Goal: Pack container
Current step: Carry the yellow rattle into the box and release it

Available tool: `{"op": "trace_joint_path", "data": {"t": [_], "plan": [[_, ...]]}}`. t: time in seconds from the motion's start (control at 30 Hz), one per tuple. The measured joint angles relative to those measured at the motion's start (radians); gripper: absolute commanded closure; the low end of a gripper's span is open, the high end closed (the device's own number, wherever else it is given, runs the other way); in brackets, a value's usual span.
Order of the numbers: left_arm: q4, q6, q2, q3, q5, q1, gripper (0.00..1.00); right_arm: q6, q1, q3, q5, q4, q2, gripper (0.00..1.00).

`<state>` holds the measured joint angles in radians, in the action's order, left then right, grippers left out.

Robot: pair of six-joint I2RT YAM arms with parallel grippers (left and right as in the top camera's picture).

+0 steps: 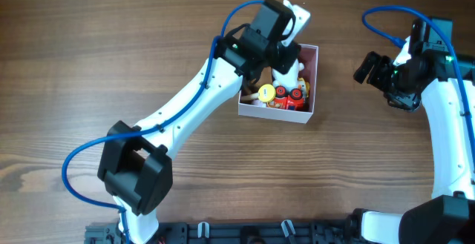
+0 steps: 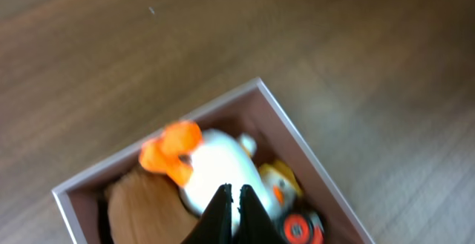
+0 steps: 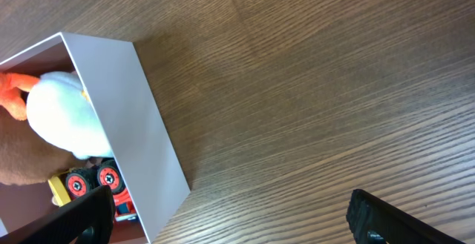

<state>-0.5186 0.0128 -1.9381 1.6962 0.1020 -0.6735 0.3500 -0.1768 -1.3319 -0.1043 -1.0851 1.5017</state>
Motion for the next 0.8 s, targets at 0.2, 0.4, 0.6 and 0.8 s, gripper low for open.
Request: {"op": "trace_joint_path", "data": {"t": [0.2, 0.4, 0.6, 0.8], "plan": [[0.109, -0.034, -0.083, 0.004, -0.016, 0.014, 0.96, 0.000, 0.000, 0.000, 0.000, -0.003, 0.000, 0.00], [0.192, -0.042, -0.200, 0.004, -0.052, 0.014, 0.96, 0.000, 0.000, 0.000, 0.000, -0.003, 0.000, 0.00], [0.237, -0.045, -0.226, 0.004, -0.082, 0.019, 0.96, 0.000, 0.000, 0.000, 0.000, -0.003, 0.000, 0.00], [0.151, -0.056, -0.232, 0.004, -0.083, 0.027, 0.96, 0.000, 0.000, 0.000, 0.000, -0.002, 0.000, 0.00]]}}
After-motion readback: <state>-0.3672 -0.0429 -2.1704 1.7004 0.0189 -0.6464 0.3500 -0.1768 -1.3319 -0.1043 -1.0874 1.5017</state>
